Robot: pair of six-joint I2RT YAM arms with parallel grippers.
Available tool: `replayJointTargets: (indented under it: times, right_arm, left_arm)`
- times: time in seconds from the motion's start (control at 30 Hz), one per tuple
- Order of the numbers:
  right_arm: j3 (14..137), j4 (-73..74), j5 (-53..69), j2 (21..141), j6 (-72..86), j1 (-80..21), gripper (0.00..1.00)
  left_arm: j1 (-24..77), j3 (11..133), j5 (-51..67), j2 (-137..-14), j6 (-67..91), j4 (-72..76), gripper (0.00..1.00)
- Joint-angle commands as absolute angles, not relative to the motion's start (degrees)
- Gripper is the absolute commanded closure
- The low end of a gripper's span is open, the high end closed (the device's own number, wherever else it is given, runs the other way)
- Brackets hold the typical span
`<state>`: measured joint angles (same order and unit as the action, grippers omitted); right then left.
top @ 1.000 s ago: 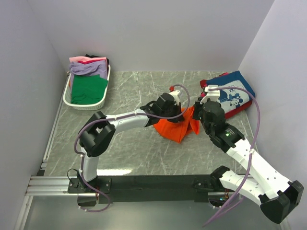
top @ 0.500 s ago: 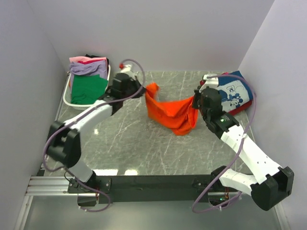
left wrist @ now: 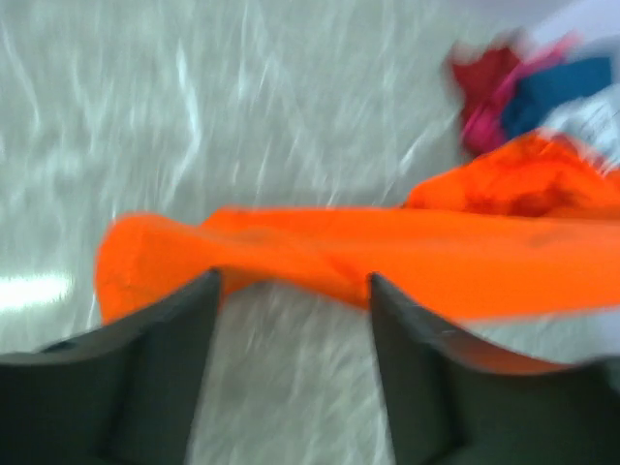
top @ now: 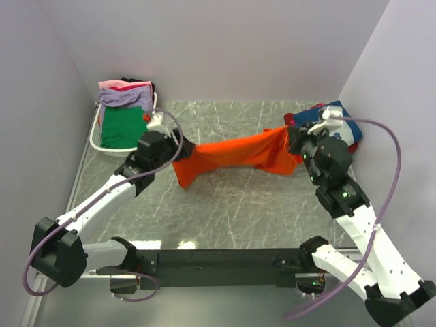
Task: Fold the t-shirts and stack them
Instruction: Flatten the tshirt out
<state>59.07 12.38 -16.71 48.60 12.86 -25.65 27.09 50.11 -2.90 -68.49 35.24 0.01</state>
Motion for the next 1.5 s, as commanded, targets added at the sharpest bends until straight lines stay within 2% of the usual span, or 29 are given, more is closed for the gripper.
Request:
replayJointTargets:
  times: [0.0,0.17,0.3,0.6,0.77,1.13,1.47]
  right_arm:
    - [51.96,15.11,-10.73,47.03,18.62,-29.42,1.00]
    - [47.99,19.07,-16.34,49.83,22.93,-41.21,1.00]
    - [45.88,18.55,-15.21,52.47,25.22,-45.88,1.00]
    - [43.16,20.03,-11.60,58.09,30.49,-53.08,1.00]
    - [41.05,22.94,-13.88,56.43,33.39,-54.23,1.00]
    - [37.01,22.86,-16.44,54.05,36.65,-54.05,1.00]
    - [35.86,21.97,-17.23,52.74,37.27,-54.14,1.00]
  left_arm:
    - [32.41,45.63,-6.05,-66.45,38.31,-4.64,0.27]
    - [34.37,44.47,-6.32,-64.95,40.08,-3.69,0.22]
    - [34.37,51.22,-7.64,-70.12,36.49,-3.52,0.19]
    - [34.10,68.97,-4.05,-93.94,31.73,-5.18,0.20]
    - [35.15,71.37,-0.44,-100.01,31.38,-5.98,0.22]
    - [41.04,76.29,-0.44,-108.71,30.23,-9.67,0.23]
    - [42.18,76.28,-0.87,-110.03,30.06,-10.81,0.26]
